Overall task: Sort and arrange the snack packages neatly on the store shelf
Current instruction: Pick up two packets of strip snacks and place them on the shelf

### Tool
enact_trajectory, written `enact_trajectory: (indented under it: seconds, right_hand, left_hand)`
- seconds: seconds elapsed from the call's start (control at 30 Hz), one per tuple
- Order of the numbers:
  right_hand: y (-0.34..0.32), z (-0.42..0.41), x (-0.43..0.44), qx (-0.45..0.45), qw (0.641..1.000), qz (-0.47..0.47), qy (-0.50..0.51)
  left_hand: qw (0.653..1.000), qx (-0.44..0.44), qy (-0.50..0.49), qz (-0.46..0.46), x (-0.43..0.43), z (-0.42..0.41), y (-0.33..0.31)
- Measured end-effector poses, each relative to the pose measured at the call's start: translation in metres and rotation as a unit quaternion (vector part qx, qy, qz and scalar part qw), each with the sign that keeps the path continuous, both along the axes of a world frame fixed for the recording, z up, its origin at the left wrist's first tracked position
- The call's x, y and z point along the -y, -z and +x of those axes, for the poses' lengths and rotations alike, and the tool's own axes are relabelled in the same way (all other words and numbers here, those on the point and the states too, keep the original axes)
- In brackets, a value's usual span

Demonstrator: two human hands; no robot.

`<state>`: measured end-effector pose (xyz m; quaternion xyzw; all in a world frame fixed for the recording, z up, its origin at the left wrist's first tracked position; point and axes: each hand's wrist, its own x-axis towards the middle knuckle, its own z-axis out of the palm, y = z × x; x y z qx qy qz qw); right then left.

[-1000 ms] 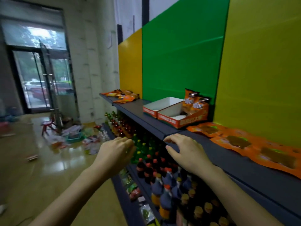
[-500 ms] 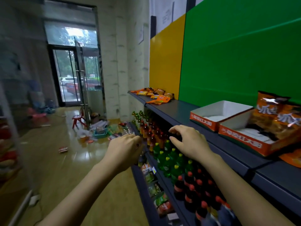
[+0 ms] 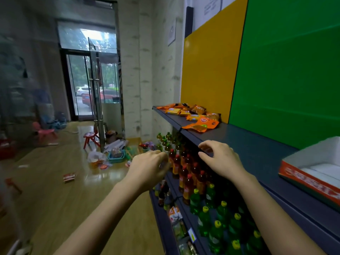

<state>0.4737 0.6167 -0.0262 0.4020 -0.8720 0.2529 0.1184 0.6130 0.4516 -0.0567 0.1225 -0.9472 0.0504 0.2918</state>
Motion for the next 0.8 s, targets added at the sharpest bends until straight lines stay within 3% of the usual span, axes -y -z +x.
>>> enact_trajectory:
  seconds: [0.23, 0.5, 0.8]
  right_hand:
    - [0.011, -0.067, 0.108, 0.005, 0.999, -0.004, 0.032]
    - [0.021, -0.125, 0.211, 0.029, 0.989, -0.011, 0.145]
    - [0.017, -0.175, 0.271, 0.063, 0.962, -0.033, 0.265]
  left_hand:
    - [1.000, 0.012, 0.015, 0.001, 0.125, -0.068, 0.005]
    - [0.994, 0.017, 0.103, -0.015, 0.264, -0.148, 0.007]
    - [0.979, 0.014, 0.201, 0.009, 0.347, -0.236, 0.008]
